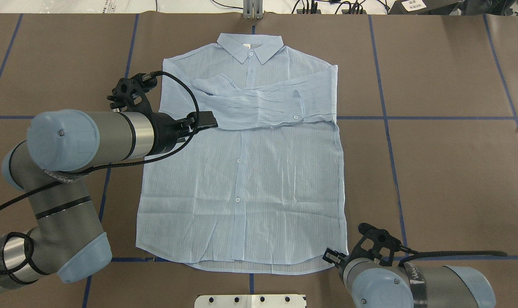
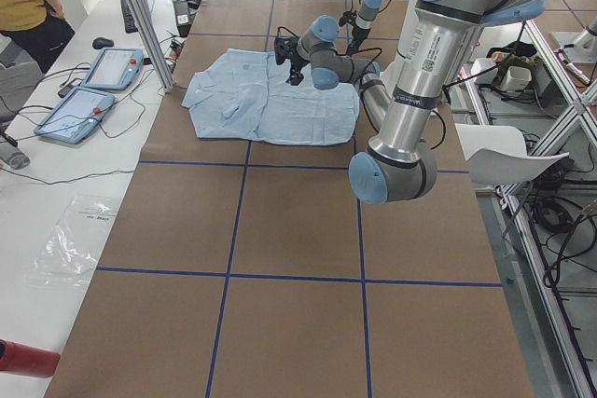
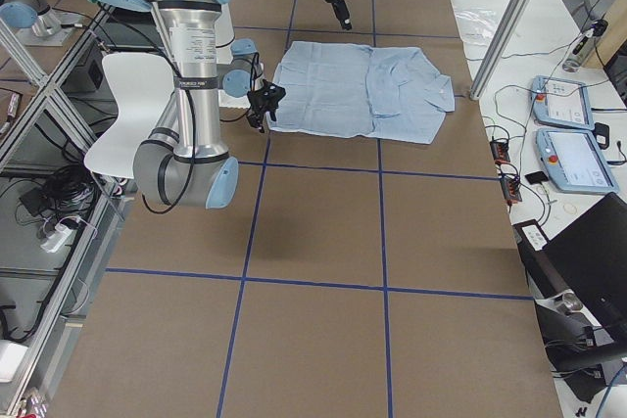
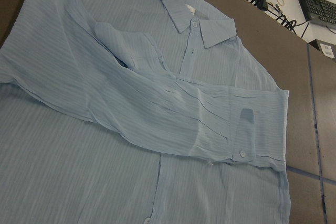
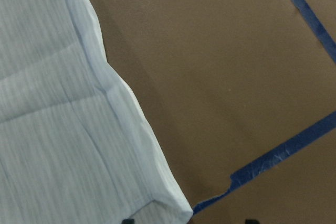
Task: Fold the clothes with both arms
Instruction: 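Release the sleeve with the left gripper and move both grippers to the hem corners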
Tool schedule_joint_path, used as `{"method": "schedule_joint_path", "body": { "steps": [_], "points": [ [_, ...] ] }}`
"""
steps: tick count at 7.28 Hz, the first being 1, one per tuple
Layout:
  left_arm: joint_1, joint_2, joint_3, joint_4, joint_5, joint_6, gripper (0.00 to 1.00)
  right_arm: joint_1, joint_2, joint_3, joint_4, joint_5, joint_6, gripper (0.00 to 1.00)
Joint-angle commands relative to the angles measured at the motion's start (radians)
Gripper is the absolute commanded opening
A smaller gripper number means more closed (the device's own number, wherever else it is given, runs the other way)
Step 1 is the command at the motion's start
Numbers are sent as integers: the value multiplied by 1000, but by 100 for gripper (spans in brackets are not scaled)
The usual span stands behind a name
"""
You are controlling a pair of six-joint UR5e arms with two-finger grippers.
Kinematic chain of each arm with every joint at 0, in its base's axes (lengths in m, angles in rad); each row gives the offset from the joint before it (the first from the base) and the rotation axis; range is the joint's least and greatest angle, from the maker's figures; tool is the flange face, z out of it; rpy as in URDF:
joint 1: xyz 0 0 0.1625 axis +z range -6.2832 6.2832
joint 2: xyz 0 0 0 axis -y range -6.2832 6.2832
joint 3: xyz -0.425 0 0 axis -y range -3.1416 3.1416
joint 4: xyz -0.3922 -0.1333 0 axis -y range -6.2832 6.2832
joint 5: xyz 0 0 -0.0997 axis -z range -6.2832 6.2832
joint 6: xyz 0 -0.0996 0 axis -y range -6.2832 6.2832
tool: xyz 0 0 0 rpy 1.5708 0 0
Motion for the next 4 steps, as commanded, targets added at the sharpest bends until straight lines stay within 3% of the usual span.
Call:
{"method": "schedule_joint_path", "body": {
  "steps": [1, 4],
  "points": [
    [0, 1, 0, 0, 2, 0, 100, -1, 0, -1, 2, -24, -7, 73],
    [2, 1, 0, 0, 2, 0, 100, -4, 4, -5, 2, -47, -7, 69]
  ]
}}
